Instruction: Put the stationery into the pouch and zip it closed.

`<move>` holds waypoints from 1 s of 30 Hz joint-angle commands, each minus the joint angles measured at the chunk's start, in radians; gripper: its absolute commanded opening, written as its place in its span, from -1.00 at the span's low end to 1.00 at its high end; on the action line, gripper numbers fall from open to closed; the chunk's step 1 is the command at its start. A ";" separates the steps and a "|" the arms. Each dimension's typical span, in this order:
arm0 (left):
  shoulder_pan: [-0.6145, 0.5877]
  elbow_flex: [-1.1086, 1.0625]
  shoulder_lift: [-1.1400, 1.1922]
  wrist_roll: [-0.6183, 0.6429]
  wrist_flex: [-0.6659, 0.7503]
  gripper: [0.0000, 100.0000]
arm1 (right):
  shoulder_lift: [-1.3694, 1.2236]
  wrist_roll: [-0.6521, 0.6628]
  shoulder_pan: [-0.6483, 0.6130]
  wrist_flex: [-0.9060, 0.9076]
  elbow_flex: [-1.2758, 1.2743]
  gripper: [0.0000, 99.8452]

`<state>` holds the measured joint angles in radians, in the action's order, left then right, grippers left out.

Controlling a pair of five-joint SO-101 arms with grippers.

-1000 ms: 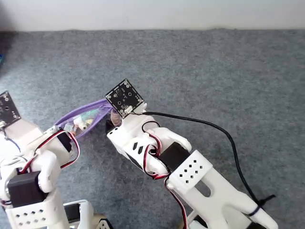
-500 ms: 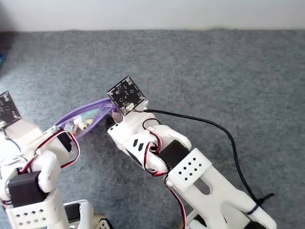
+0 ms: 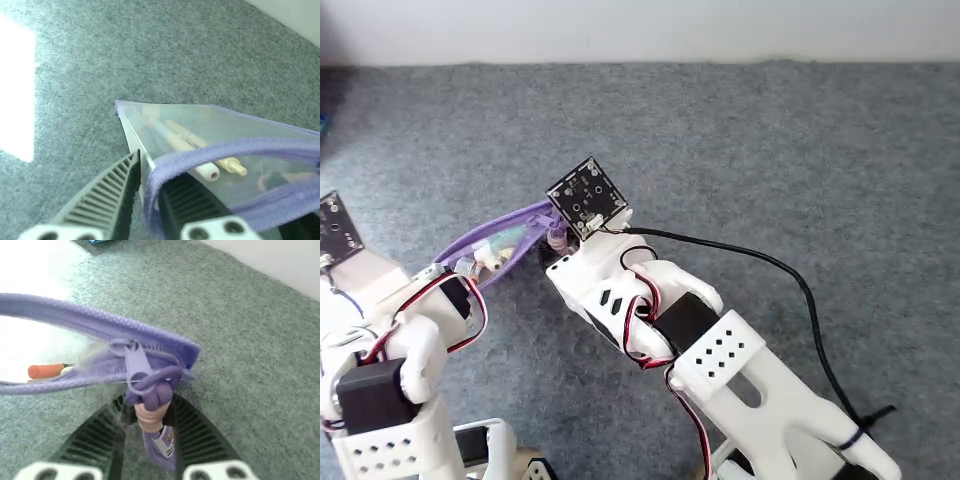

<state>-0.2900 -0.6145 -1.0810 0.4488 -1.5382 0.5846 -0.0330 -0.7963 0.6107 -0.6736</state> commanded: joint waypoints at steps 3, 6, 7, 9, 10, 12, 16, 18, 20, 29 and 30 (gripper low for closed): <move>-0.002 -0.013 0.005 0.011 0.018 -0.97 | 0.038 0.057 0.013 0.015 0.012 -0.98; -0.006 -0.007 0.005 0.011 0.020 -0.97 | 0.065 0.071 0.013 0.093 0.018 -0.98; -0.008 -0.001 0.005 0.008 0.020 -0.97 | 0.085 0.071 0.013 0.117 0.018 -0.98; -0.008 0.033 0.005 0.006 0.015 -0.96 | 0.128 0.071 0.013 0.162 0.018 -0.98; -0.008 0.050 0.005 0.006 0.012 -0.92 | 0.150 0.071 0.013 0.182 0.018 -0.98; -0.006 0.070 0.005 0.006 0.012 -0.78 | 0.191 0.074 0.013 0.217 0.018 -0.98; 0.002 0.104 0.005 0.011 0.011 -0.38 | 0.251 0.075 0.013 0.263 0.018 -0.98; 0.025 0.147 0.005 0.011 -0.012 -0.25 | 0.260 0.075 0.038 0.257 0.018 -0.98; 0.072 0.206 0.005 0.011 -0.052 -0.23 | 0.248 0.075 0.068 0.231 0.021 -0.98; 0.245 0.437 -0.005 0.008 -0.218 -0.23 | 0.226 0.114 0.125 0.117 0.043 -0.98; 0.269 0.449 -0.018 0.003 -0.218 -0.23 | 0.225 0.115 0.125 0.117 0.048 -0.98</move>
<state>-0.0752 -0.2447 -1.0810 0.4488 -1.7315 0.8055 0.0621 -0.6843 0.7580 -0.6736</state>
